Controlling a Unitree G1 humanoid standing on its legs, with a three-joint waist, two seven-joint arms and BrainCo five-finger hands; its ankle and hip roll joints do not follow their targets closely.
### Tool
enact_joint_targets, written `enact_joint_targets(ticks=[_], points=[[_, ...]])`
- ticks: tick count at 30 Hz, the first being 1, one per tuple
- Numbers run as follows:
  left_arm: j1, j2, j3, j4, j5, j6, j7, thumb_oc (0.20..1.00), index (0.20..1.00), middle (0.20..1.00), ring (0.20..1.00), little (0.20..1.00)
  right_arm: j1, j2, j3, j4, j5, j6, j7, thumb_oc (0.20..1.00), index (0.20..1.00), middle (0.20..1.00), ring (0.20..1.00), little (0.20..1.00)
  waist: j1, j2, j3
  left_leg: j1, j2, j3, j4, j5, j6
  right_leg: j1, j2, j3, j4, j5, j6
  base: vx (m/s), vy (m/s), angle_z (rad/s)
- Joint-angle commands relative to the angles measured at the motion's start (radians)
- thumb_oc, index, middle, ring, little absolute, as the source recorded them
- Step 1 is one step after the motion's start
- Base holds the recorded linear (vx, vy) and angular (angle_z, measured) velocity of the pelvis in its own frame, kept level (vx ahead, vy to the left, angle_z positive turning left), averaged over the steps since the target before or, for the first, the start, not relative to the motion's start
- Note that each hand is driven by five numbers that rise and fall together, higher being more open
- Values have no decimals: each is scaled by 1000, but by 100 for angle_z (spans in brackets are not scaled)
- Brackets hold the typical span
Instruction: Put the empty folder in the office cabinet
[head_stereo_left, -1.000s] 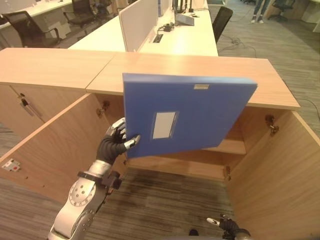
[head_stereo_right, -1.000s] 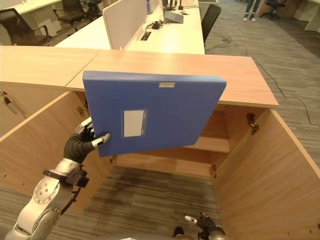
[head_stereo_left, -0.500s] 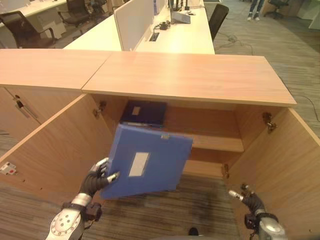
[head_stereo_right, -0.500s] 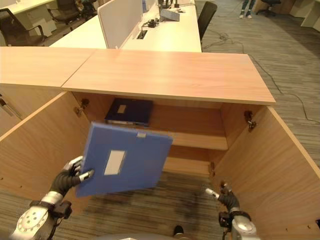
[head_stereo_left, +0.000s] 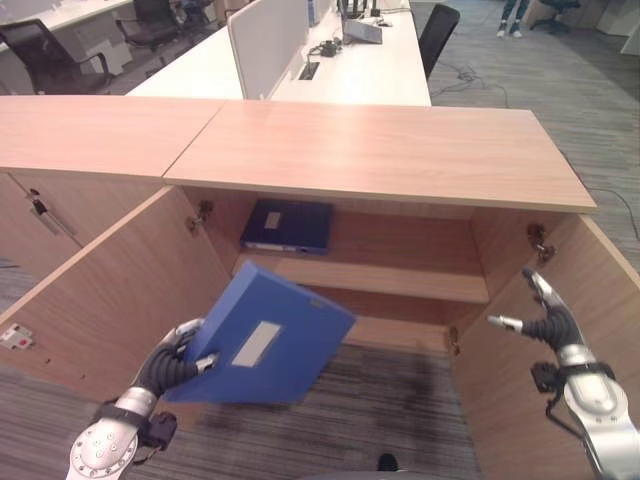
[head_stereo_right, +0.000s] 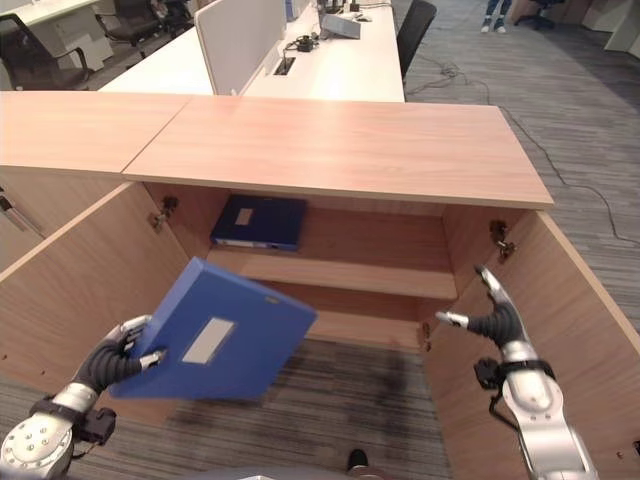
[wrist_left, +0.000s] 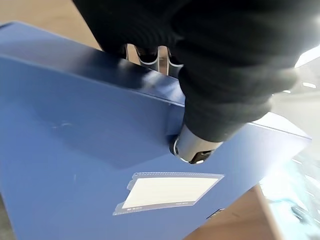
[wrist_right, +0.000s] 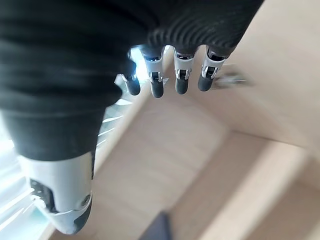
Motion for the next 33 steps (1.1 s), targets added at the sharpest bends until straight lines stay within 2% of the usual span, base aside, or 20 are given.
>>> enact_joint_targets(ticks=[1, 8, 14, 24, 33], points=[[-134, 85, 5, -90, -39, -107, 11, 200, 200, 200, 200, 200, -175, -36, 96, 11, -32, -37, 39, 1000, 1000, 1000, 1000, 1000, 19, -51, -13, -13, -19, -76, 2, -56, 10, 52, -1, -28, 8, -107, 41, 0, 0, 0], [-240, 179, -54, -113, -59, -128, -5, 200, 200, 200, 200, 200, -358, -70, 315, -53, 37, -57, 155, 1000, 1000, 1000, 1000, 1000, 33, -55, -16, -10, -15, -75, 2, -48, 3, 53, -2, -29, 8, -106, 38, 0, 0, 0], [-308, 224, -101, -132, -66, -143, -10, 200, 200, 200, 200, 200, -473, -48, 447, -52, 69, -60, 198, 1000, 1000, 1000, 1000, 1000, 44, -56, -22, -6, -15, -77, 2, -45, -1, 59, -4, -32, 8, -105, 38, -1, -6, 4], [-357, 258, -125, -150, -49, -162, 2, 200, 200, 200, 200, 200, -562, -15, 520, -66, 98, -66, 206, 1000, 1000, 1000, 1000, 1000, 54, -55, -28, -3, -15, -80, 2, -42, -4, 63, -3, -36, 8, -109, 38, 0, 0, 0], [-457, 253, -167, -194, -14, -196, 33, 200, 200, 200, 200, 200, -595, 9, 583, -22, 95, -67, 215, 1000, 1000, 1000, 1000, 1000, 53, -59, -32, -3, -15, -83, 2, -42, -7, 68, -3, -38, 8, -113, 38, 0, 0, 0]])
